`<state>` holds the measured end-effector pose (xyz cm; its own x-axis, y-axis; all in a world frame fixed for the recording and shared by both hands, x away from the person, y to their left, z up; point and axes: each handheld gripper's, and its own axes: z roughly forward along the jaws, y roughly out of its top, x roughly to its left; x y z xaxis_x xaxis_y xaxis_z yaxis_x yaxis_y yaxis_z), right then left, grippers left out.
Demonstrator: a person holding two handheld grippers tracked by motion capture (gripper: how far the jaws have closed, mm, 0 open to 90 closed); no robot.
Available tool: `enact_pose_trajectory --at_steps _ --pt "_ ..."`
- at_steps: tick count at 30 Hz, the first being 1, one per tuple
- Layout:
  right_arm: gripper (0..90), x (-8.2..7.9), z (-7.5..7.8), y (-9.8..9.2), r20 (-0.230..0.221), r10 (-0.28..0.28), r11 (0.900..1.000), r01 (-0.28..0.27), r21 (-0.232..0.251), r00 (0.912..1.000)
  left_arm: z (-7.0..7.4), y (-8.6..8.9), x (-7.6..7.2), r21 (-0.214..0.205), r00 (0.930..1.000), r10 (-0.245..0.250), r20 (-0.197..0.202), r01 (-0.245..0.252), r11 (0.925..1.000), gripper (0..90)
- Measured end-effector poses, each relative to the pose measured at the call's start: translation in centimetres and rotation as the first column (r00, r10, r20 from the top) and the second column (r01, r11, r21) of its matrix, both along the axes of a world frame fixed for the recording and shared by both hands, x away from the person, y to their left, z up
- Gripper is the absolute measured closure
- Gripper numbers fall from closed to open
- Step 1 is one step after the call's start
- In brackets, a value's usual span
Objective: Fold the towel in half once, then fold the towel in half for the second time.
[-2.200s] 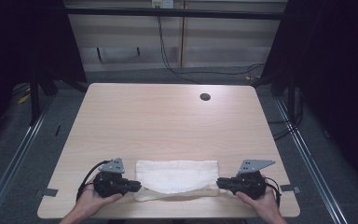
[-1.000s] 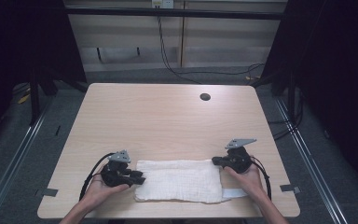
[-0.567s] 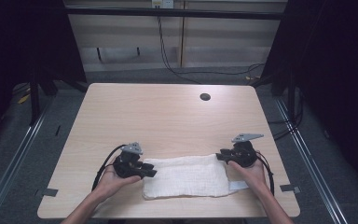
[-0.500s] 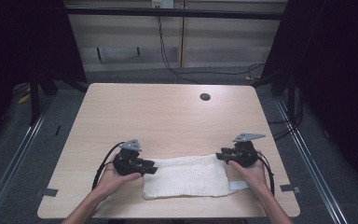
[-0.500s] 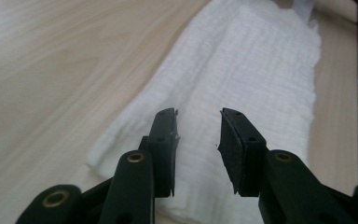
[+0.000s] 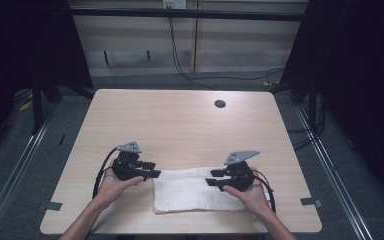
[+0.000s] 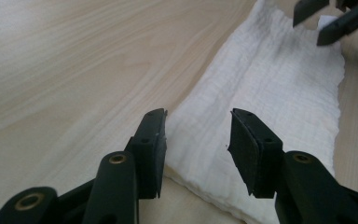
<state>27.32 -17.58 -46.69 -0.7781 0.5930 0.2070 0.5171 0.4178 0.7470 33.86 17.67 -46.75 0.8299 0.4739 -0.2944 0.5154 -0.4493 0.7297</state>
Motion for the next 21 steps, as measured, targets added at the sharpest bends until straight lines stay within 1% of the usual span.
enact_pose_trajectory --at_steps 1,2,3,4,5,6,7,8,9,10,11,12,13,14,16,17,18,19,20,21 --pt "61.9 -0.3 0.1 1.5 -0.011 0.045 0.999 -0.045 0.006 0.9989 0.2 0.1 0.3 0.007 1.0 0.005 0.001 -0.005 1.0 55.8" --pt "61.9 -0.3 0.1 1.5 -0.011 0.045 0.999 -0.045 0.006 0.9989 0.2 0.1 0.5 0.01 1.0 0.004 0.0 -0.004 0.9999 55.8" --pt "61.9 -0.3 0.1 2.0 -0.016 0.06 0.9982 -0.06 0.008 0.9981 0.2 0.2 0.9 -0.005 0.9999 0.012 -0.004 -0.012 0.9999 55.8" --pt "61.9 -0.4 0.1 2.9 -0.021 0.089 0.996 -0.089 0.006 0.9958 0.1 0.3 1.3 -0.007 0.9998 0.021 -0.007 -0.021 0.9998 55.8" --pt "61.9 -0.4 0.2 4.1 -0.029 0.125 0.9922 -0.124 0.014 0.9918 -0.2 0.4 1.8 -0.007 0.9992 0.038 -0.006 -0.038 0.9992 55.9" --pt "61.9 -0.4 0.2 4.1 -0.029 0.125 0.9922 -0.124 0.014 0.9918 -0.2 0.4 1.8 -0.007 0.9992 0.038 -0.006 -0.038 0.9992 55.9" --pt "61.9 -0.4 0.2 4.5 -0.029 0.134 0.9909 -0.134 0.015 0.9906 -0.5 0.5 2.2 -0.008 0.9987 0.049 -0.016 -0.049 0.9988 55.9" --pt "61.9 -0.3 0.1 5.1 -0.035 0.145 0.9893 -0.145 0.017 0.9888 -0.7 0.4 2.5 -0.001 0.9983 0.052 -0.026 -0.052 0.9987 55.9" --pt "61.8 -0.3 0.0 5.9 -0.039 0.163 0.9866 -0.162 0.02 0.9859 -0.8 0.4 2.5 0.0 0.998 0.056 -0.029 -0.056 0.9984 55.9" --pt "61.8 -0.3 -0.1 6.4 -0.039 0.17 0.9854 -0.169 0.019 0.9847 -0.9 0.3 2.5 0.002 0.998 0.056 -0.027 -0.056 0.9984 55.9" --pt "61.6 -0.5 -0.2 7.8 -0.046 0.2 0.9798 -0.2 0.003 0.9788 -0.7 0.2 2.7 0.023 0.9987 0.045 -0.024 -0.044 0.9987 55.8" --pt "61.6 -0.5 -0.2 7.8 -0.046 0.2 0.9798 -0.2 0.003 0.9788 -0.7 0.2 2.7 0.023 0.9987 0.045 -0.024 -0.044 0.9987 55.9" --pt "61.4 -0.5 -0.3 8.2 -0.048 0.215 0.9765 -0.215 0.006 0.9753 -0.5 0.1 2.9 0.026 0.9989 0.043 -0.02 -0.042 0.9988 55.9" --pt "61.4 -0.6 -0.3 8.9 -0.05 0.231 0.9728 -0.231 -0.002 0.9716 -0.3 0.1 3.1 0.016 0.9984 0.055 -0.015 -0.055 0.9984 55.8" --pt "61.4 -0.8 -0.4 9.8 -0.055 0.25 0.9682 -0.25 0.001 0.9667 -0.2 0.2 3.2 -0.018 0.998 0.061 -0.017 -0.061 0.998 55.5" --pt "61.4 -0.9 -0.4 10.6 -0.06 0.267 0.9637 -0.267 0.008 0.9618 -0.3 0.2 3.1 -0.022 0.9978 0.065 -0.013 -0.065 0.9976 55.5" --pt "61.4 -0.9 -0.4 10.6 -0.06 0.267 0.9637 -0.267 0.008 0.9618 -0.3 0.3 3.1 -0.019 0.998 0.062 -0.011 -0.062 0.9979 55.5" --pt "61.4 -0.9 -0.5 10.9 -0.058 0.275 0.9615 -0.274 0.012 0.9598 -0.3 0.4 3.0 -0.003 0.9982 0.06 -0.008 -0.06 0.9982 55.5" --pt "61.3 -1.0 -0.5 11.5 -0.061 0.289 0.9572 -0.289 0.01 0.9553 -0.3 0.5 2.9 0.001 0.9981 0.062 -0.007 -0.062 0.9981 54.9" --pt "61.2 -1.1 -0.6 11.9 -0.064 0.299 0.9541 -0.299 0.005 0.9521 -0.3 0.6 2.8 -0.003 0.9978 0.065 -0.009 -0.065 0.9979 54.3"
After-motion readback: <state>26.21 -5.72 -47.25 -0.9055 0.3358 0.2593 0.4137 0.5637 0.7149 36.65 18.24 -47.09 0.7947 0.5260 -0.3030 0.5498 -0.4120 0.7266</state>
